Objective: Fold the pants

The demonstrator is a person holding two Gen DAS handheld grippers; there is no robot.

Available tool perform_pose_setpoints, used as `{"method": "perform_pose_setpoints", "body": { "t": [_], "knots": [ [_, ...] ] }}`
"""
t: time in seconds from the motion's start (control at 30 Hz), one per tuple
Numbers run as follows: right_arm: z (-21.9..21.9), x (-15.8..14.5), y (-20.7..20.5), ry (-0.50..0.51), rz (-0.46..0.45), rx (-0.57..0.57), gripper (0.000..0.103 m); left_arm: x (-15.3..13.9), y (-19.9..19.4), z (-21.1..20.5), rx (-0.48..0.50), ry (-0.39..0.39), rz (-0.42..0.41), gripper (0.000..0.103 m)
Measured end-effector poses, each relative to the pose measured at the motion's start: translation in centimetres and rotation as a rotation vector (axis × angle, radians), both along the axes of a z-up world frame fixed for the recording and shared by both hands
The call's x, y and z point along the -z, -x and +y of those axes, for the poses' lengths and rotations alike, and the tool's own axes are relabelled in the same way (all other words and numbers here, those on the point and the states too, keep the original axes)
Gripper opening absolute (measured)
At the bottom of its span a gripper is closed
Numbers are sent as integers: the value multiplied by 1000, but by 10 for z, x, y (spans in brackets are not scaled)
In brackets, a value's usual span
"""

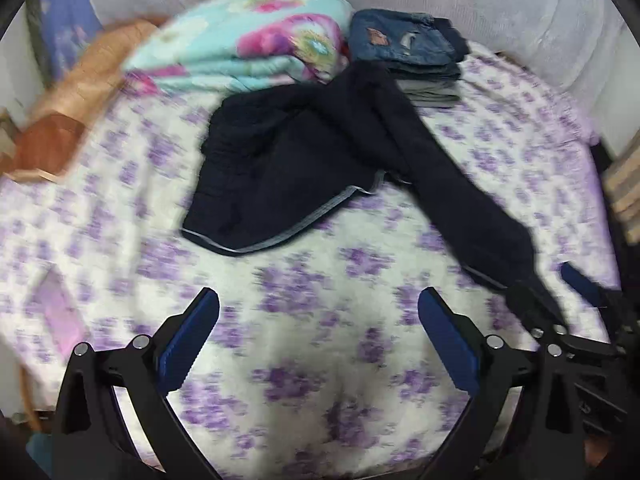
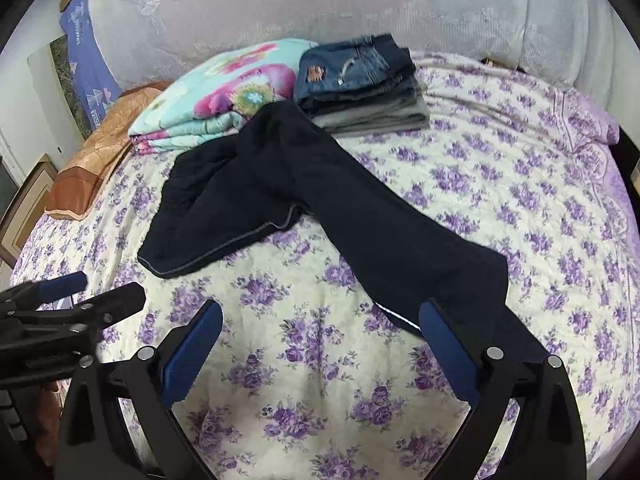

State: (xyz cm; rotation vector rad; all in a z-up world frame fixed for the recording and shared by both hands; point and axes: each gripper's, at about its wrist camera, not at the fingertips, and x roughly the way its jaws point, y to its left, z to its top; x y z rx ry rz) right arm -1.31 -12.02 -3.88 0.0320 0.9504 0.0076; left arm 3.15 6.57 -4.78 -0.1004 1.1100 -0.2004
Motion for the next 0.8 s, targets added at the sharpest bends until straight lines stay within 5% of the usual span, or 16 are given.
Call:
{"method": "perform_pose_setpoints", "body": {
  "t": [0.1, 0.3, 0.37, 0.47, 0.6, 0.67, 0.8],
  "knots": [
    [-19, 18, -3, 30, 48, 53, 99, 23, -15, 20, -9, 51, 44, 97],
    [-68, 58, 1, 29, 181, 178, 99, 80, -65, 76, -128, -135, 94, 96],
    [-83, 64, 4, 38, 197, 209, 99, 95, -82, 89, -134, -136, 147, 75],
    [-105, 71, 7, 49, 209, 251, 99, 119, -108, 99, -162, -27, 230, 66],
    [-138, 82, 9, 97, 220, 321, 99, 126, -118, 92, -219, -67, 261, 59],
    [-154, 91, 6, 112, 248, 347, 99, 121, -116, 89, -224, -87, 252, 47],
    [-180, 101, -4, -11, 232, 386, 99, 108, -108, 104, -293, -34, 253, 33]
  ]
}}
